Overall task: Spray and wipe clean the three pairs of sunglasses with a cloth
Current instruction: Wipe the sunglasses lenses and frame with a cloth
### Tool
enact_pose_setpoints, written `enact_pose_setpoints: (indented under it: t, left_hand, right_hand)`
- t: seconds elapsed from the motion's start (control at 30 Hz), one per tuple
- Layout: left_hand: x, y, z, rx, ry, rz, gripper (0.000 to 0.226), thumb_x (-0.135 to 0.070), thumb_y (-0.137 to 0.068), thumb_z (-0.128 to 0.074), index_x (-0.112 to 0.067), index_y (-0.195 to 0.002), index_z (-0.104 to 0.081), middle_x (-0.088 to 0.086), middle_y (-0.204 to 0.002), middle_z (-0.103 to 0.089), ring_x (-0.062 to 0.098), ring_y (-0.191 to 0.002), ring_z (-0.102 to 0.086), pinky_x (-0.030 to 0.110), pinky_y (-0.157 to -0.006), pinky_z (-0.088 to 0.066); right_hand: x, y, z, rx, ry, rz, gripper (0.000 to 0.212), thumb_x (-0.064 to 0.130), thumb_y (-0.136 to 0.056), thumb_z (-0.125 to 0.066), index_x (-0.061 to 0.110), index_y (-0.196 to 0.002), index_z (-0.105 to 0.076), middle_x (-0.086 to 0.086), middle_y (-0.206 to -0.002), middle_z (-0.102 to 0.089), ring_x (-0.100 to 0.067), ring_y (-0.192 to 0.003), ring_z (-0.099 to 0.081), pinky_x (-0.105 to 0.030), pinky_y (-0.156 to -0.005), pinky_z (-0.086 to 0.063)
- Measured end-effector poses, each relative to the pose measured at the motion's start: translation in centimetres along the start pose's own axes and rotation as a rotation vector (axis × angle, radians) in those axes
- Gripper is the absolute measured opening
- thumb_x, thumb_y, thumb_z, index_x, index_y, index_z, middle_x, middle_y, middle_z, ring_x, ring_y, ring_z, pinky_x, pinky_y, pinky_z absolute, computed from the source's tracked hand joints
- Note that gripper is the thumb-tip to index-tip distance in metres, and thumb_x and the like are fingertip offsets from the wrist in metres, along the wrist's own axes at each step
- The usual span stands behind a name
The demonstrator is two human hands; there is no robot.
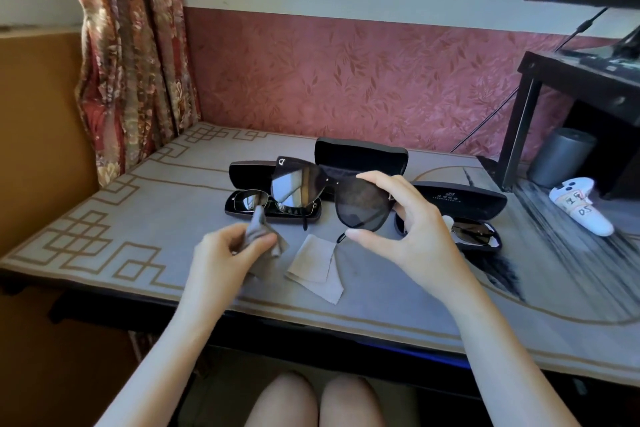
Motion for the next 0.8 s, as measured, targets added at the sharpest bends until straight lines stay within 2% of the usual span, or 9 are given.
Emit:
enact_pose_setpoints:
  t: [0.07,0.17,0.23,0.33,0.4,0.53,0.6,0.67,0.8]
  left_hand:
    - [1.2,-0.2,-1.3,0.045,-0.121,0.024,0.023,-0.029,-0.084,-0.071,-0.007,-0.079,-0.068,0.01,-0.072,-0.069,0.028,-0.072,-0.064,0.035,-0.061,-0.047]
    - [1.3,-0.1,-2.6,0.092,-0.174,0.015,0.017,-0.03,-0.083,-0.073,-0.015,-0.089,-0.069,-0.005,-0.079,-0.069,0.008,-0.079,-0.063,0.009,-0.061,-0.04]
    - [1.1,0.1,-2.9,0.114,-0.19,-0.006,0.023,-0.029,-0.082,-0.074,-0.022,-0.103,-0.068,-0.015,-0.09,-0.066,0.005,-0.088,-0.061,0.004,-0.069,-0.04]
    - [0.8,0.1,-1.5,0.049,-0.191,-0.02,0.047,-0.028,-0.081,-0.074,-0.023,-0.126,-0.06,-0.014,-0.11,-0.058,0.006,-0.103,-0.054,0.018,-0.088,-0.041]
    - [-0.2,0.2,0.5,-0.047,-0.155,-0.066,0.058,-0.03,-0.078,-0.076,-0.024,-0.131,-0.055,-0.012,-0.117,-0.055,0.009,-0.11,-0.052,0.025,-0.091,-0.042]
    - [-5.0,0.6,3.0,-0.082,-0.148,-0.4,0.088,-0.032,-0.068,-0.08,-0.026,-0.143,-0.034,-0.015,-0.137,-0.038,0.004,-0.132,-0.037,0.019,-0.107,-0.034]
    - [-7.1,0.7,2.9,0.012,-0.171,-0.513,0.099,-0.039,-0.066,-0.078,-0.026,-0.149,-0.025,-0.018,-0.146,-0.029,0.0,-0.14,-0.026,0.014,-0.113,-0.024]
    - [-8.4,0.8,2.7,0.095,-0.175,-0.563,0.101,-0.041,-0.065,-0.077,-0.028,-0.15,-0.025,-0.019,-0.148,-0.033,-0.004,-0.14,-0.027,0.009,-0.111,-0.02]
    - [-9.3,0.7,2.9,0.105,-0.192,-0.591,0.077,-0.042,-0.067,-0.075,-0.031,-0.137,-0.047,-0.022,-0.133,-0.049,-0.006,-0.128,-0.041,0.008,-0.106,-0.027]
  right_hand:
    - [0.0,0.0,-0.1,0.002,0.001,-0.003,0.053,0.019,-0.079,-0.079,0.029,-0.125,-0.055,0.012,-0.11,-0.055,-0.012,-0.112,-0.053,-0.021,-0.095,-0.039]
    - [0.0,0.0,-0.2,0.018,-0.015,0.001,0.053,0.016,-0.08,-0.079,0.027,-0.126,-0.056,0.008,-0.112,-0.056,-0.013,-0.112,-0.053,-0.021,-0.097,-0.04]
    - [0.1,0.0,-0.2,0.023,-0.02,0.01,0.053,0.015,-0.079,-0.079,0.026,-0.126,-0.055,0.006,-0.113,-0.056,-0.014,-0.112,-0.053,-0.023,-0.099,-0.04]
    - [0.2,-0.1,-0.3,0.033,-0.025,0.01,0.053,0.015,-0.079,-0.079,0.027,-0.126,-0.055,0.005,-0.113,-0.056,-0.015,-0.112,-0.053,-0.024,-0.1,-0.04]
    - [0.5,-0.1,-0.3,0.043,-0.023,0.022,0.053,0.014,-0.079,-0.079,0.027,-0.125,-0.056,0.005,-0.112,-0.056,-0.012,-0.111,-0.054,-0.019,-0.098,-0.038]
    - [1.3,-0.3,-0.8,0.084,0.017,0.025,0.052,0.014,-0.079,-0.079,0.029,-0.124,-0.056,0.011,-0.11,-0.056,0.004,-0.11,-0.05,0.0,-0.095,-0.023]
    - [1.4,-0.6,-1.5,0.127,0.003,0.046,0.055,0.016,-0.08,-0.079,0.031,-0.127,-0.054,0.016,-0.114,-0.055,-0.006,-0.12,-0.047,-0.009,-0.103,-0.026]
    - [1.4,-0.9,-2.3,0.164,-0.008,0.056,0.057,0.018,-0.08,-0.079,0.031,-0.129,-0.053,0.018,-0.12,-0.054,-0.013,-0.126,-0.044,-0.018,-0.108,-0.029]
    - [1.4,-1.4,-3.0,0.195,-0.024,0.056,0.057,0.018,-0.081,-0.078,0.031,-0.13,-0.053,0.017,-0.125,-0.053,-0.014,-0.13,-0.041,-0.025,-0.111,-0.029]
Point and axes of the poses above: each hand's wrist, its own y-axis away from the middle knuckle, its own z-axis out of the back of the hand, x = y × z, the point moved 9 cm from there along -y, towards the middle knuckle
